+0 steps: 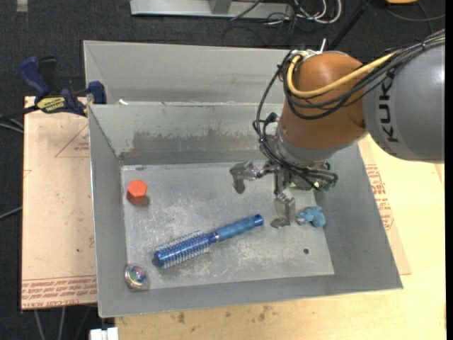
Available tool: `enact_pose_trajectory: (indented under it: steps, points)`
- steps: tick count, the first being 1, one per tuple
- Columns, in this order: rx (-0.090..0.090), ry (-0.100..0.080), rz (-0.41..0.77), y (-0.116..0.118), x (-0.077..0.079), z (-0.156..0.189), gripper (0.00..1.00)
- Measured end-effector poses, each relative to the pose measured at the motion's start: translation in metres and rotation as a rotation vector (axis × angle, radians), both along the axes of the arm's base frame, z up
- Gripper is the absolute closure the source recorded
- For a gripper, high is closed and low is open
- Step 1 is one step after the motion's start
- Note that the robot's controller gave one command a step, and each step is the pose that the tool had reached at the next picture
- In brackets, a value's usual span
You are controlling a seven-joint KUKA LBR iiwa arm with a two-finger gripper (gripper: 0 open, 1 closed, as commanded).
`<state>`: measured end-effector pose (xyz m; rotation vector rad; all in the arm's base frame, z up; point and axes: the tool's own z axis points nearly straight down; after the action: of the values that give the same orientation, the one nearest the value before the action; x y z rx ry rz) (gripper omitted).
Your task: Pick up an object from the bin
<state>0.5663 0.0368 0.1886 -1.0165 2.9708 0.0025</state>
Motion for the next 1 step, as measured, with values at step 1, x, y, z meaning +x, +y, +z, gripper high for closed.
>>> enact_pose_trajectory:
  steps: [1]
  points:
    - [0.000, 0.010, 0.093, 0.0085, -0.0658, -0.0647, 0.00]
